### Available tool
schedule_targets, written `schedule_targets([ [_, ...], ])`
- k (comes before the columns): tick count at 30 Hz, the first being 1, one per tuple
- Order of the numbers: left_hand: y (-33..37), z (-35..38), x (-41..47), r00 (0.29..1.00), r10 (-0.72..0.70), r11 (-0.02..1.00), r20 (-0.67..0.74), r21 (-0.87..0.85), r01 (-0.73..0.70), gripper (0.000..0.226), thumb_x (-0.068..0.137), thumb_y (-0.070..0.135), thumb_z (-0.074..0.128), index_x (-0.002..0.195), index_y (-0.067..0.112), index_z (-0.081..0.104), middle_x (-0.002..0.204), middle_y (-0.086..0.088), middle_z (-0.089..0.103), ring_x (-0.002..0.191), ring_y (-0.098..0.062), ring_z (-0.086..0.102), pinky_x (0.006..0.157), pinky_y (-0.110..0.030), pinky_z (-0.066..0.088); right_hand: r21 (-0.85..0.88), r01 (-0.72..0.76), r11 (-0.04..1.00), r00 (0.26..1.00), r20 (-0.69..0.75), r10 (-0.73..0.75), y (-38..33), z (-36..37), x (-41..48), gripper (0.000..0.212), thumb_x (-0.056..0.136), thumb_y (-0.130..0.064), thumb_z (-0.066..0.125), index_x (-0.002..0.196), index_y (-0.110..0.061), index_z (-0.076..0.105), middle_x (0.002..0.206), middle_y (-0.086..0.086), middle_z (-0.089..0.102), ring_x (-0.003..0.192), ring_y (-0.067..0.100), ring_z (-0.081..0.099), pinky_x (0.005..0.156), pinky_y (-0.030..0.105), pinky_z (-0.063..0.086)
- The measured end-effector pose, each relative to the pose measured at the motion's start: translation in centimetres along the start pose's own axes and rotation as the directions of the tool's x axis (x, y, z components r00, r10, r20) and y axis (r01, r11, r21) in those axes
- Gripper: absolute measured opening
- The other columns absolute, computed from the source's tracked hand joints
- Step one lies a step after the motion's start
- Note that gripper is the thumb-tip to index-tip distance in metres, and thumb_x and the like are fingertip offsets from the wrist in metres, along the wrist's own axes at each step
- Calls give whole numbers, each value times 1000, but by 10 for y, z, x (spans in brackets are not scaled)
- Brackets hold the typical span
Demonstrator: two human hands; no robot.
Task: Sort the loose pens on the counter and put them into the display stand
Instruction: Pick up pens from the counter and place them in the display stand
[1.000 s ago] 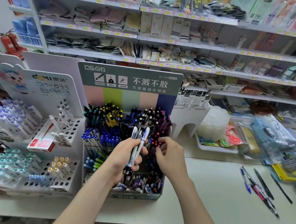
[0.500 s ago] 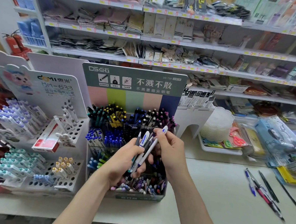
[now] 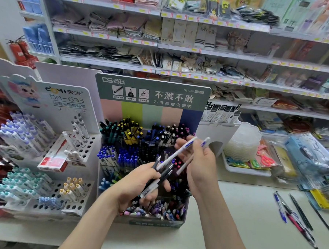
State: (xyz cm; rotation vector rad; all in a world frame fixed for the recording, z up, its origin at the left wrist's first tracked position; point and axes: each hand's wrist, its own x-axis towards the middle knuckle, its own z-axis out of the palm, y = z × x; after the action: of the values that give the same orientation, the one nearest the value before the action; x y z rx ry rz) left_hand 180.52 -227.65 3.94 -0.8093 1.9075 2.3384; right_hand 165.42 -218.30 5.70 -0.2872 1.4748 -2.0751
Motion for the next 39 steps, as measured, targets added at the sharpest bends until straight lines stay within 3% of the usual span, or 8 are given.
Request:
schedule_targets([
  [5, -1, -5, 1, 986, 15, 999, -168, -36, -21, 36, 112, 21, 32, 109, 5, 64, 64, -9, 58, 44, -15, 30, 45, -25, 24, -152, 169, 974, 982, -56, -179, 1, -15, 3, 32, 112, -47, 38, 112, -19, 53, 68, 1, 48, 61, 25, 59, 63, 44, 54],
  [9, -10, -7, 10, 928, 94, 993, -361, -27, -111, 35, 111, 47, 48, 118, 18, 66, 98, -4, 78, 47, -14, 31, 47, -29, 26, -806, 208, 555, 978, 158, -136, 8, -23, -6, 23, 113, -47, 33, 109, -26, 39, 79, 0, 63, 67, 17, 60, 65, 45, 47],
  [16, -23, -13, 19, 853, 147, 981, -500, 186, -60, 21, 97, 14, 73, 110, 30, 67, 102, 3, 80, 46, -10, 45, 49, -29, 42, -947, 237, 215, 925, 288, 248, 6, -28, -7, 7, 109, -19, 38, 116, -19, 38, 103, 8, 56, 82, 23, 55, 66, 40, 45],
  [20, -19, -10, 26, 885, 165, 968, -436, 243, -61, 33, 98, 10, 69, 118, 36, 64, 114, 11, 77, 51, -1, 53, 63, -26, 50, -957, 291, 3, 944, 287, 161, 10, -26, -4, 11, 110, -22, 47, 121, -24, 48, 104, 5, 60, 89, 27, 58, 75, 46, 52],
  [24, -10, 0, 30, 920, 179, 975, -347, 188, -119, 31, 102, 6, 64, 120, 32, 65, 114, 2, 76, 44, -3, 46, 46, -23, 39, -934, 273, -231, 962, 271, 38, 12, -17, 4, 31, 103, -11, 57, 125, -22, 39, 98, 9, 64, 89, 41, 64, 65, 42, 43],
  [31, -3, -5, 30, 870, 146, 984, -470, -26, -179, 15, 109, 18, 55, 120, 21, 65, 102, 1, 81, 47, -15, 44, 44, -27, 35, -873, 371, -317, 929, 346, 133, 12, 3, 8, 20, 98, -14, 62, 114, -16, 50, 113, 12, 54, 96, 37, 66, 69, 38, 42],
  [37, -2, -7, 23, 926, 6, 942, -378, -308, -132, 47, 108, 20, 30, 106, 0, 73, 88, -40, 63, 46, -19, 34, 45, -28, 29, -842, 447, -302, 894, 418, 160, 1, 4, 29, 32, 87, -2, 68, 115, -16, 69, 107, 9, 57, 96, 36, 65, 71, 37, 48],
  [39, -3, -7, 19, 944, -7, 932, -329, -343, -112, 57, 105, 20, 29, 92, 0, 82, 74, -29, 51, 50, -20, 34, 46, -30, 33, -845, 470, -256, 882, 464, 88, 0, 4, 38, 35, 86, -1, 67, 116, -18, 70, 110, 7, 64, 100, 34, 66, 72, 38, 51],
])
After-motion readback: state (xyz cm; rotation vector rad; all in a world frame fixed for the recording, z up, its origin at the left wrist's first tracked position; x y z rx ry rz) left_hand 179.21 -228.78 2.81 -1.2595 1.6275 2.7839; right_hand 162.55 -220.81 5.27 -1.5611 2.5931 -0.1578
